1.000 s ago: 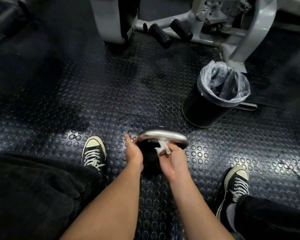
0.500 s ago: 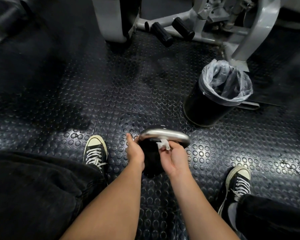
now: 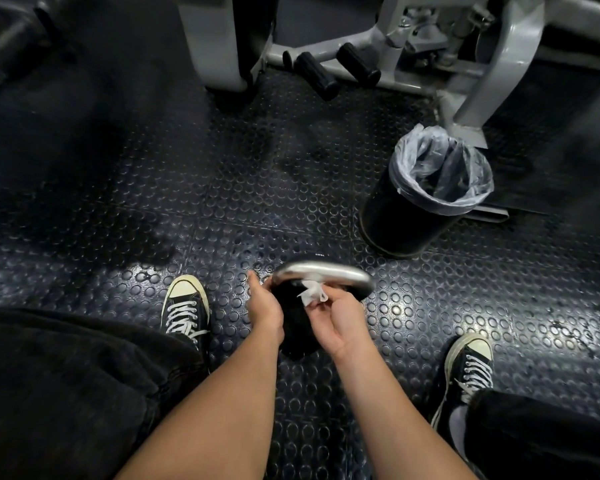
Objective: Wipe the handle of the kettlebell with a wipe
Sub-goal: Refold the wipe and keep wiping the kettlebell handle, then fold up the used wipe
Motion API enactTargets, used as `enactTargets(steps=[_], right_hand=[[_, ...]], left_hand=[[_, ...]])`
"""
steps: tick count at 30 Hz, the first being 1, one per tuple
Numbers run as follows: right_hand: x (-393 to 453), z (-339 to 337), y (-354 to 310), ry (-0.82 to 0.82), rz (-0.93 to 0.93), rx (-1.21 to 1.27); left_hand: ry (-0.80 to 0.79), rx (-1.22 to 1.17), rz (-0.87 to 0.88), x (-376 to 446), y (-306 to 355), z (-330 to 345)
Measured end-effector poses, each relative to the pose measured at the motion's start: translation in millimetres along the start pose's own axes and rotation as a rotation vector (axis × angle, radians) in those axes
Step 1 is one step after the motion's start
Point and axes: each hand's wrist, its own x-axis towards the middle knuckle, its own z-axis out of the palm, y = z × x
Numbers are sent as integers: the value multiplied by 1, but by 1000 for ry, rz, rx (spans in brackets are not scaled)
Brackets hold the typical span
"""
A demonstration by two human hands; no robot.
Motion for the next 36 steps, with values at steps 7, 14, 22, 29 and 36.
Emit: enactTargets(steps=[7, 14, 22, 29, 36], right_hand=[[-12, -5, -27, -28, 101, -214], [-40, 0, -60, -70, 36, -395], [-88, 58, -118, -222, -324, -603], [-135, 117, -166, -315, -617, -698], [-183, 151, -197, -519, -670, -667]], left_hand=[[-17, 7, -8, 10, -7, -3], [-37, 116, -5, 7, 5, -2], [-2, 390, 732, -139, 119, 59], [-709, 668, 932, -222, 175, 108], [-705, 701, 1129, -274, 227, 117]])
